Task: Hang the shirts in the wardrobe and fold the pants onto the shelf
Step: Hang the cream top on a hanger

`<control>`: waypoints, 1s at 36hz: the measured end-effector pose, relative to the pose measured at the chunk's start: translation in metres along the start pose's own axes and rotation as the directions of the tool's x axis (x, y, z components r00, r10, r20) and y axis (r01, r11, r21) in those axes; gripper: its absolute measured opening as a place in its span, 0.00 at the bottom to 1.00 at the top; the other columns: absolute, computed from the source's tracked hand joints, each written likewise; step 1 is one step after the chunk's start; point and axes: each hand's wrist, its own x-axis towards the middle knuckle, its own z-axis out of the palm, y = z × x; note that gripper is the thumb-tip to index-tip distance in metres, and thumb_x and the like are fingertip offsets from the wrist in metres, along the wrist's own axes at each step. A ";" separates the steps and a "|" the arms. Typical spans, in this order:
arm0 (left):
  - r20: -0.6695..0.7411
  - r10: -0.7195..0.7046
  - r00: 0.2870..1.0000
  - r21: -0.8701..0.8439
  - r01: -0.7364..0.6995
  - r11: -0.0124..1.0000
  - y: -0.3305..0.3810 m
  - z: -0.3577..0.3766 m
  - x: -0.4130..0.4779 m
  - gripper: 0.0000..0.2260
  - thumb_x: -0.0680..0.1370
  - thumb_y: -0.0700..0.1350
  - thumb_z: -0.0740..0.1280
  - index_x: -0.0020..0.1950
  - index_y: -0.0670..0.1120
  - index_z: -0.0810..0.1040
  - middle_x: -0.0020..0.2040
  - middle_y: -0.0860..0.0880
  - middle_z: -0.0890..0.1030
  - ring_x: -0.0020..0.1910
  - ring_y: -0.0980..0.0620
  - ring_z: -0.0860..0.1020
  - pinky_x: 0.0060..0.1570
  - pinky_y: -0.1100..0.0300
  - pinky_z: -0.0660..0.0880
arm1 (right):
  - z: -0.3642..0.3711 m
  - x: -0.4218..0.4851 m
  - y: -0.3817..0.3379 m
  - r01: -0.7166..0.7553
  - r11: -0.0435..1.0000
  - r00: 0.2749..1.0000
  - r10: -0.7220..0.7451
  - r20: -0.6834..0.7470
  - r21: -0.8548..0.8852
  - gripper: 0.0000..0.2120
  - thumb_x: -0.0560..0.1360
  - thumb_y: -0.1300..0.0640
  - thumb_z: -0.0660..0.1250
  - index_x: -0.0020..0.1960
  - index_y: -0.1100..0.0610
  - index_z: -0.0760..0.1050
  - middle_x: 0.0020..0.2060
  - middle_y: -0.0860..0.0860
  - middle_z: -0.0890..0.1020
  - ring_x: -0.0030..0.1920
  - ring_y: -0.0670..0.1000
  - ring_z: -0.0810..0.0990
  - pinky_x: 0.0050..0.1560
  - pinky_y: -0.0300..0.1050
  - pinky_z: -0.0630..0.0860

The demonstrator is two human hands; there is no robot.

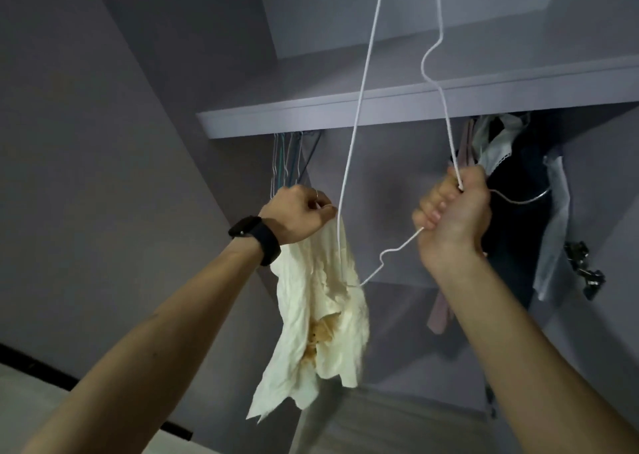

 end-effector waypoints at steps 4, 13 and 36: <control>0.009 0.024 1.000 -0.069 -0.023 0.997 0.014 -0.013 0.002 0.06 0.77 0.52 0.69 0.46 0.55 0.86 0.39 0.59 0.83 0.40 0.63 0.79 0.39 0.70 0.71 | 0.026 -0.006 0.003 0.106 0.987 0.990 -0.116 0.083 0.123 0.20 0.78 0.60 0.52 0.28 0.51 0.56 0.23 0.47 0.56 0.24 0.47 0.51 0.22 0.39 0.52; -0.009 0.023 1.000 -0.315 -0.025 0.949 0.008 -0.063 -0.011 0.10 0.76 0.47 0.74 0.34 0.57 0.86 0.36 0.58 0.84 0.38 0.62 0.81 0.40 0.69 0.74 | 0.010 0.028 0.072 0.355 0.863 0.934 -0.342 0.100 -0.360 0.12 0.62 0.46 0.63 0.24 0.49 0.65 0.24 0.45 0.64 0.27 0.46 0.63 0.30 0.47 0.59; -0.108 -0.054 0.993 0.302 0.084 0.950 -0.062 -0.076 -0.041 0.07 0.75 0.55 0.70 0.49 0.56 0.85 0.38 0.60 0.77 0.40 0.57 0.74 0.40 0.64 0.69 | -0.034 0.091 0.049 0.531 -0.134 0.794 -0.267 0.547 -0.837 0.19 0.70 0.45 0.55 0.27 0.58 0.64 0.36 0.66 0.80 0.39 0.69 0.77 0.39 0.50 0.66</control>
